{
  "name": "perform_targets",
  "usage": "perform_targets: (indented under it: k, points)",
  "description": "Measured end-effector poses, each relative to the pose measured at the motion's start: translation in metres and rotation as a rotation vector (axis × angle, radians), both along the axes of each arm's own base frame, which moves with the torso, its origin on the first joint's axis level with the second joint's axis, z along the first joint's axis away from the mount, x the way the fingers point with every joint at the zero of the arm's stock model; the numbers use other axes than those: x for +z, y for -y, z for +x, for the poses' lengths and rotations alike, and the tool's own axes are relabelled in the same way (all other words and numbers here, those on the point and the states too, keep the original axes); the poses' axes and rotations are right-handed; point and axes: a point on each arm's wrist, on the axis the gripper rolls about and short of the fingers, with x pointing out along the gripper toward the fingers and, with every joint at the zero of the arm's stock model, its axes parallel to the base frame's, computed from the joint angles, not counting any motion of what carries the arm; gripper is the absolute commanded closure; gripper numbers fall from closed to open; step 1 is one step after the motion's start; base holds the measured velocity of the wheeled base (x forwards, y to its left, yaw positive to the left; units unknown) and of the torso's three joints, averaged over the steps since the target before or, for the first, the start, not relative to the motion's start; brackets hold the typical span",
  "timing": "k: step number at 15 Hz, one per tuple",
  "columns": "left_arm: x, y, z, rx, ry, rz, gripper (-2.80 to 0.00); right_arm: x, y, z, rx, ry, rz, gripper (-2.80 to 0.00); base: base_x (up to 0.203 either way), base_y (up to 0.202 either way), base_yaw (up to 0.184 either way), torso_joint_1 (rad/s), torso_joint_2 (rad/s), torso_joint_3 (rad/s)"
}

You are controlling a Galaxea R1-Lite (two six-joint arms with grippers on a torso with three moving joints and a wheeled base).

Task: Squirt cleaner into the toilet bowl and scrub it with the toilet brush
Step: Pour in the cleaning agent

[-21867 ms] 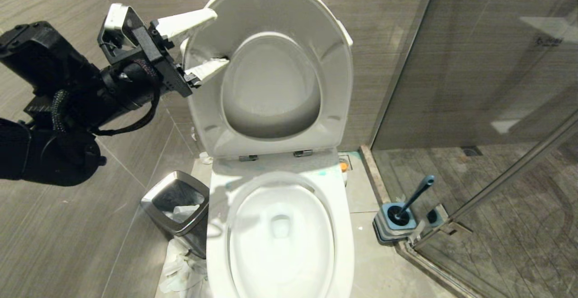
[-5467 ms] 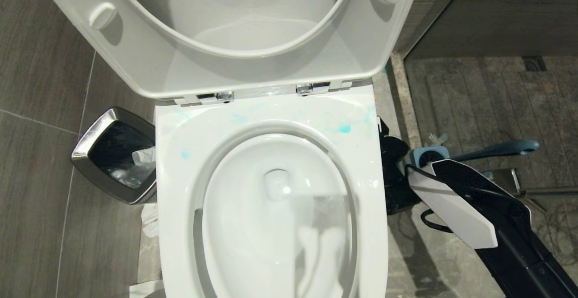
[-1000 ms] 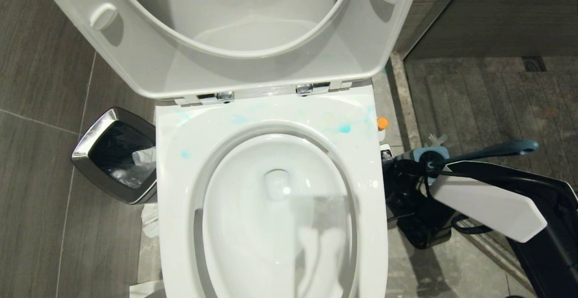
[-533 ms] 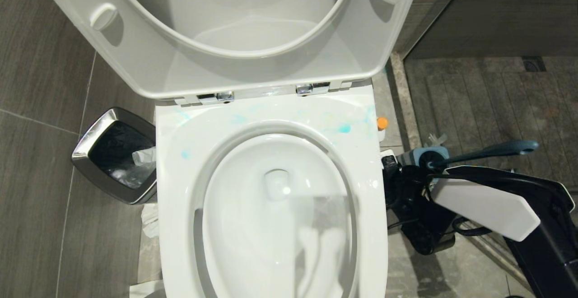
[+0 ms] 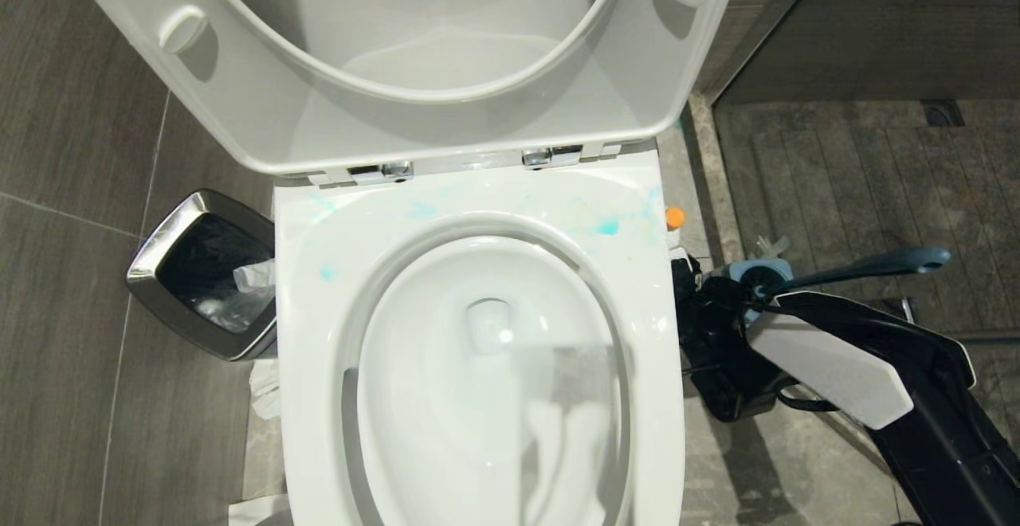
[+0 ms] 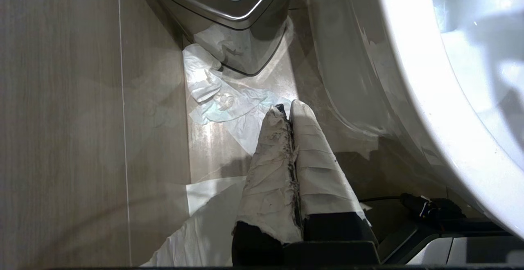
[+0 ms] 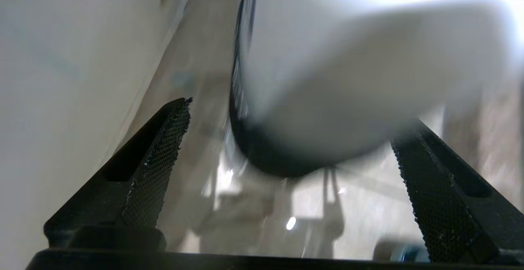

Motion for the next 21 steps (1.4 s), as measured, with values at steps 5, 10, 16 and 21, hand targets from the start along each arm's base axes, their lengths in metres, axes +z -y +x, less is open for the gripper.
perform_targets:
  k: [5, 10, 16, 21]
  points:
    - [0.0, 0.0, 0.0, -0.002, 0.0, 0.001, 0.0, 0.01, -0.004, 0.015, 0.018, 0.102, -0.03, -2.8, 0.0, 0.0, 0.0, 0.0, 0.0, 0.0]
    - [0.0, 0.0, 0.0, -0.001, 0.0, 0.0, 0.0, 0.005, -0.008, 0.022, 0.048, 0.133, -0.07, -2.8, 0.0, 0.0, 0.0, 0.0, 0.0, 0.0]
    - [0.0, 0.0, 0.0, -0.001, 0.0, 0.0, 0.0, 0.002, -0.006, 0.031, 0.051, 0.172, -0.105, -2.8, 0.0, 0.0, 0.0, 0.0, 0.0, 0.0]
    - [0.0, 0.0, 0.0, -0.001, 0.0, 0.0, 0.0, 0.001, 0.003, 0.037, 0.031, 0.19, -0.112, -2.8, 0.0, 0.0, 0.0, 0.0, 0.0, 0.0]
